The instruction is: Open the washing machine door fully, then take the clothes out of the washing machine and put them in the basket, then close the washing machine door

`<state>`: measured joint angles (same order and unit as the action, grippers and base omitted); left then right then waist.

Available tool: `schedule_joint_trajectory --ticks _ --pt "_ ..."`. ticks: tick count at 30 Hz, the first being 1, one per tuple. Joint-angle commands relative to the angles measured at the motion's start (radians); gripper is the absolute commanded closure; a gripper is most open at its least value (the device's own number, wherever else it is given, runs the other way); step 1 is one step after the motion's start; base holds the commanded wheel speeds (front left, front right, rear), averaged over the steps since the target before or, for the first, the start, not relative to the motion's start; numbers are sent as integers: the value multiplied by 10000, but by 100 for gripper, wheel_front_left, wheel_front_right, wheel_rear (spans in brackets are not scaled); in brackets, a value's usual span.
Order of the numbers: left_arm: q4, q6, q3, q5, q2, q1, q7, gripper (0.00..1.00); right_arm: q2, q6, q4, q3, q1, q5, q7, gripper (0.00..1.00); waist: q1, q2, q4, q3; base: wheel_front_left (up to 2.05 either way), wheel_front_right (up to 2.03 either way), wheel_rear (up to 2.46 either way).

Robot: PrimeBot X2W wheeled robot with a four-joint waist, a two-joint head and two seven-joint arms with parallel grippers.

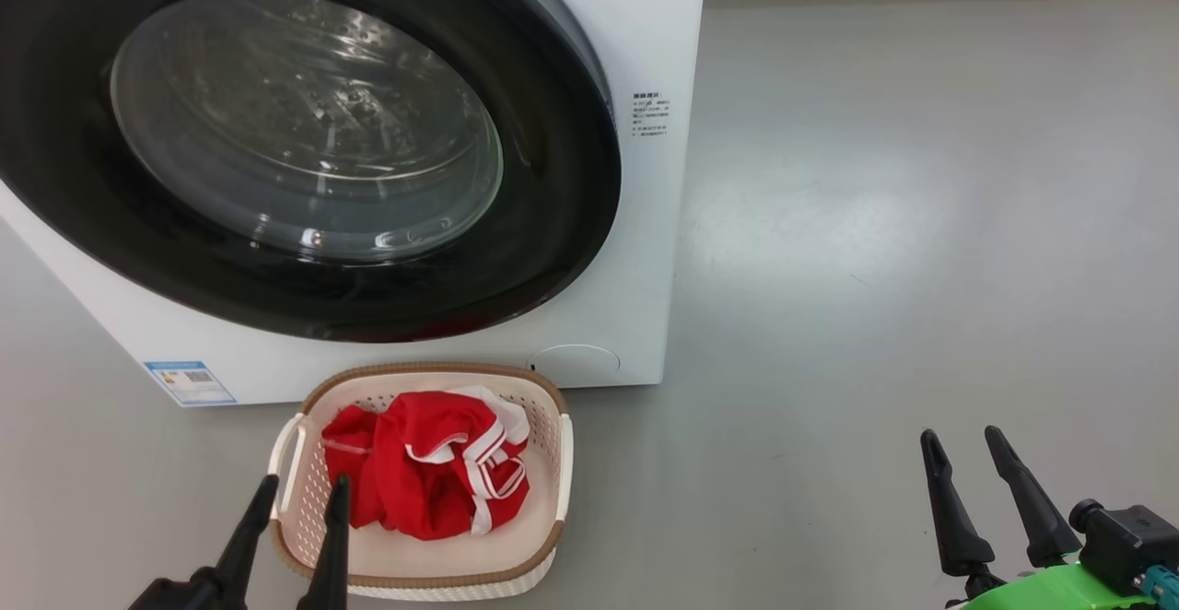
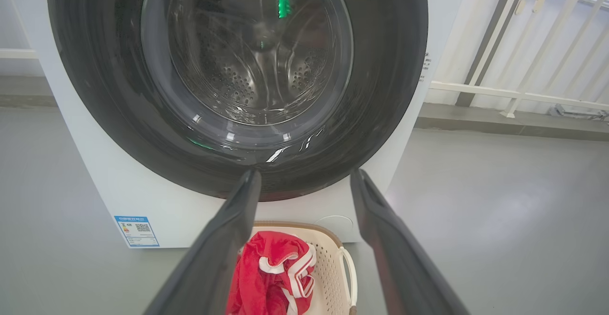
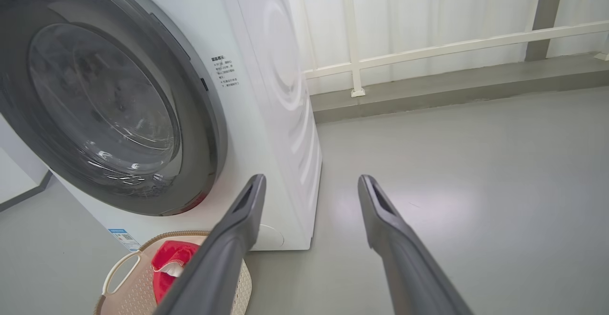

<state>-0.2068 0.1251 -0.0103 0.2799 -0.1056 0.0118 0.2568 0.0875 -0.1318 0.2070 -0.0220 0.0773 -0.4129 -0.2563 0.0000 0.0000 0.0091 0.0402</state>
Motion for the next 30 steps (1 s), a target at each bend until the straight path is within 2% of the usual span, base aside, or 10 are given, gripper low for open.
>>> schedule_joint_trajectory --ticks 1,14,15,20,26,30 --pt "228 56 371 -26 -80 -99 49 0 91 11 -276 162 -175 43 -55 0 0 0 -7 -8 0 0 0" --pt "254 56 467 114 -54 -143 49 0 33 11 -337 139 -222 65 -55 0 0 0 -12 39 0 0 0" --pt "-37 -4 88 35 14 83 0 100 -48 0 -14 2 1 0 8 100 0 0 -10 36 0 0 0" --pt "-610 -13 36 84 220 115 -30 100 -229 0 585 48 14 -46 26 100 0 0 -9 35 0 0 0" --pt "-589 -10 97 721 236 60 -211 100 -224 1 559 17 -61 -635 191 100 19 0 -13 -5 0 0 0" --pt "-585 -11 125 1039 244 31 -298 100 -222 1 560 2 -106 -928 273 100 6 0 -15 -8 0 0 0"
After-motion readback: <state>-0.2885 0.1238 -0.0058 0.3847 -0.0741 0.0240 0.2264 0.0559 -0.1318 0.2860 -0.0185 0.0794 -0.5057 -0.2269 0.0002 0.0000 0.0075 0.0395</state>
